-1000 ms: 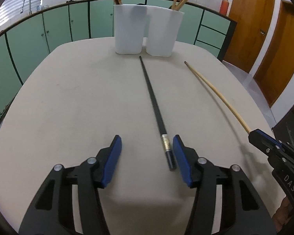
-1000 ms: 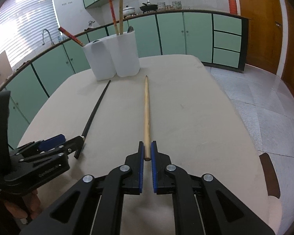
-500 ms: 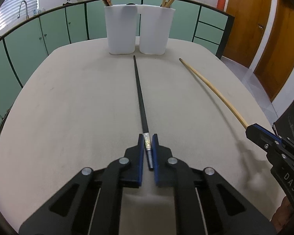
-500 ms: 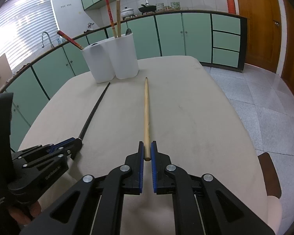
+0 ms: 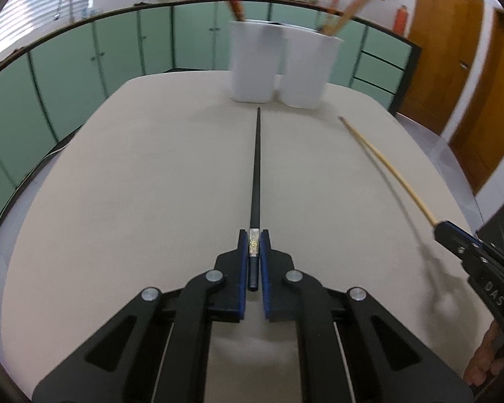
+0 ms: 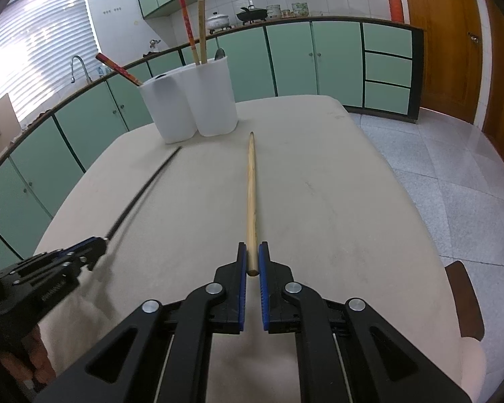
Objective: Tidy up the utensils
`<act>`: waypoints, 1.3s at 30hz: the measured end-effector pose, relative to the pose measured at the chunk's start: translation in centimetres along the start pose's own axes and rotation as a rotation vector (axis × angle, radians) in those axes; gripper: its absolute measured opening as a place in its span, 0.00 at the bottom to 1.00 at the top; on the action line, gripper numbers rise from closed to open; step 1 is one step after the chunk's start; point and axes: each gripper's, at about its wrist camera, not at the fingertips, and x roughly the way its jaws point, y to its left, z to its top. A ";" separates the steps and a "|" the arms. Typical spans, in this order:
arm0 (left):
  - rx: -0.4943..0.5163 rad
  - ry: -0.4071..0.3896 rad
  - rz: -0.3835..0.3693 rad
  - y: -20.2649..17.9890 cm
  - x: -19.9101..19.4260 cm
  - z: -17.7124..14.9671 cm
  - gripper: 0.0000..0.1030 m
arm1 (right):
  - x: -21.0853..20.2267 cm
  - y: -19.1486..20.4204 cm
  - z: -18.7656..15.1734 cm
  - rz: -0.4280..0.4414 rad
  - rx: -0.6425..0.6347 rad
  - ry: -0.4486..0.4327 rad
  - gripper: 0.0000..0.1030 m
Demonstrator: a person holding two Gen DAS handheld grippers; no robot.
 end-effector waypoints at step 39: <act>-0.042 -0.002 -0.004 2.4 0.3 -1.2 0.22 | 1.1 0.1 1.2 0.016 -0.007 -0.023 0.07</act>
